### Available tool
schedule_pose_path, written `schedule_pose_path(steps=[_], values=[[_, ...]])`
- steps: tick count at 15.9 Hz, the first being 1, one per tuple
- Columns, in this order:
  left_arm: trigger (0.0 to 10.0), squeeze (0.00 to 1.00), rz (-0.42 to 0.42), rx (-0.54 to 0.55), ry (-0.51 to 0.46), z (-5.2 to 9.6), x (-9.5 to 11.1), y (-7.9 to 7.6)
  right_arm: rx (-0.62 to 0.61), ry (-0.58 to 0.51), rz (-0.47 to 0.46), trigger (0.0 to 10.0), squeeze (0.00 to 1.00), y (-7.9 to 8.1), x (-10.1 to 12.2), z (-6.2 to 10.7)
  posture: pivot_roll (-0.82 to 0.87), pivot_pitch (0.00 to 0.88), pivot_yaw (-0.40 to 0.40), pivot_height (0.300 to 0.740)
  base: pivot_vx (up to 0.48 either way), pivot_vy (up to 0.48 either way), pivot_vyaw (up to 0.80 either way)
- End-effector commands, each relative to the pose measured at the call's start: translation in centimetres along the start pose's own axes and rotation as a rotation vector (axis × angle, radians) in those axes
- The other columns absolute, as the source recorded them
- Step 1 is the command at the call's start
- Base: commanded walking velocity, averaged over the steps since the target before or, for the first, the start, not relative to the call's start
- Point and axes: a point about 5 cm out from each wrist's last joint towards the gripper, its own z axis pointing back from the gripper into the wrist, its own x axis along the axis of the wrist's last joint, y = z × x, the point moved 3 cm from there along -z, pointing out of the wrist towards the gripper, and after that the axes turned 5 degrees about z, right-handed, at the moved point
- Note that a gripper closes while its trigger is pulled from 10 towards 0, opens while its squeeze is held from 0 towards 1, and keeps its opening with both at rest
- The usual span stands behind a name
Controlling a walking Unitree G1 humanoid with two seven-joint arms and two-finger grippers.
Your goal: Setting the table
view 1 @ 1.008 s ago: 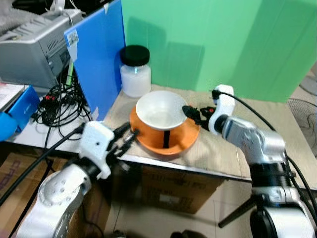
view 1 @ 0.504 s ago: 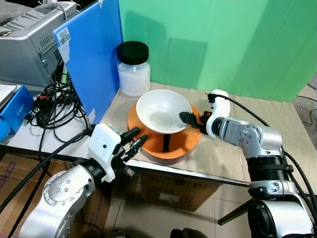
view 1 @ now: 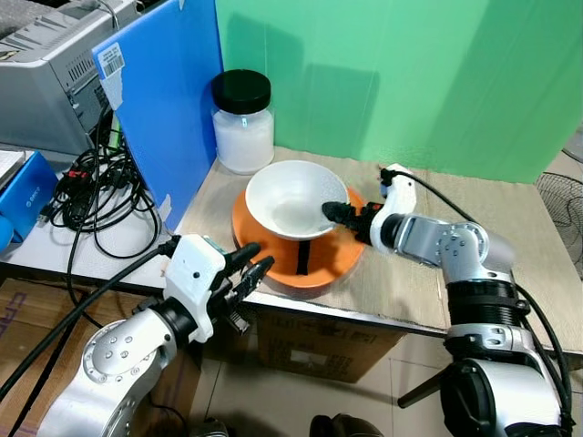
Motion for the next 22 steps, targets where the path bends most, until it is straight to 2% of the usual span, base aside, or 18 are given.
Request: schedule_pose_path(steps=[1,2,3,11,18,22], values=[[10.0,0.00,-0.005,0.006,0.010,0.2,0.0,-0.1,0.010,0.013,-0.016,0.9,0.00,0.4,0.1,-0.2,-0.03,0.106,-0.056,0.740,0.000,0.000,0.00],[10.0,0.00,-0.007,0.011,0.012,0.2,-0.1,0.0,0.013,0.022,-0.021,0.1,0.00,0.7,0.0,-0.5,-0.02,0.106,-0.058,0.740,0.000,0.000,0.00],[10.0,0.00,-0.009,0.014,0.014,0.3,-0.1,0.0,0.012,0.026,-0.027,0.0,0.00,0.7,-0.2,-0.6,-0.02,0.105,-0.061,0.740,0.000,0.000,0.00],[10.0,0.00,-0.014,0.021,0.020,0.4,-0.2,0.0,0.020,0.016,-0.133,0.0,0.00,0.9,0.0,-0.9,-0.02,0.096,-0.059,0.740,0.000,0.000,0.00],[10.0,0.00,-0.006,0.022,0.025,0.3,-0.2,0.2,0.036,0.000,-0.181,0.0,0.00,1.0,0.3,-0.8,-0.01,0.087,-0.053,0.740,0.000,0.000,0.00],[10.0,0.00,-0.019,0.024,0.022,0.2,-0.1,0.2,0.064,-0.063,-0.222,0.0,0.00,0.9,1.3,-0.1,-0.02,0.074,-0.036,0.740,0.000,0.000,0.00]])
